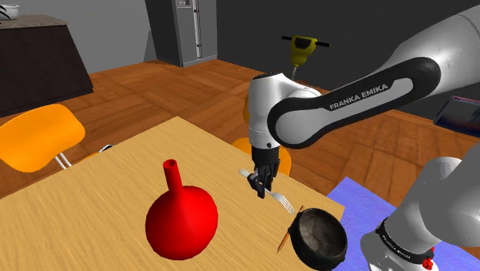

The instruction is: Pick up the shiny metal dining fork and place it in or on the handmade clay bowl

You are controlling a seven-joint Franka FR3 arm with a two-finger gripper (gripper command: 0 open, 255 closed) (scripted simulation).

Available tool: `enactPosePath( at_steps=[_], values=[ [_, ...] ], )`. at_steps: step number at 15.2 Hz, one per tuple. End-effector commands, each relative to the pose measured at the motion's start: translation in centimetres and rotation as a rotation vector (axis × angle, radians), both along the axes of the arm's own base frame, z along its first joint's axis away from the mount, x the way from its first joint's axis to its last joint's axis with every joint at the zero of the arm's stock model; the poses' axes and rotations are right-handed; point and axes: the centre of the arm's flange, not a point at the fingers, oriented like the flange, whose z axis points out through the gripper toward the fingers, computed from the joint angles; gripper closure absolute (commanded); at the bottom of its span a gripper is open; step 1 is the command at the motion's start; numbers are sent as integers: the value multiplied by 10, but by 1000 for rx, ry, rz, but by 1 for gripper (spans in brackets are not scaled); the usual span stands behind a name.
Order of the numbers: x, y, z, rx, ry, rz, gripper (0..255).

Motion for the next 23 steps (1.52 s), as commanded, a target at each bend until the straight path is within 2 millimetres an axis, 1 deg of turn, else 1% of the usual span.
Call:
enactPosePath(
  at_steps=[1, 15, 16, 23],
  values=[
    [1, 1, 10, 0, 0, 0, 255],
    [1, 1, 84, 0, 0, 0, 255],
    [1, 1, 86, 0, 0, 0, 255],
    [-89, -11, 73, 0, 0, 0, 255]
  ],
)
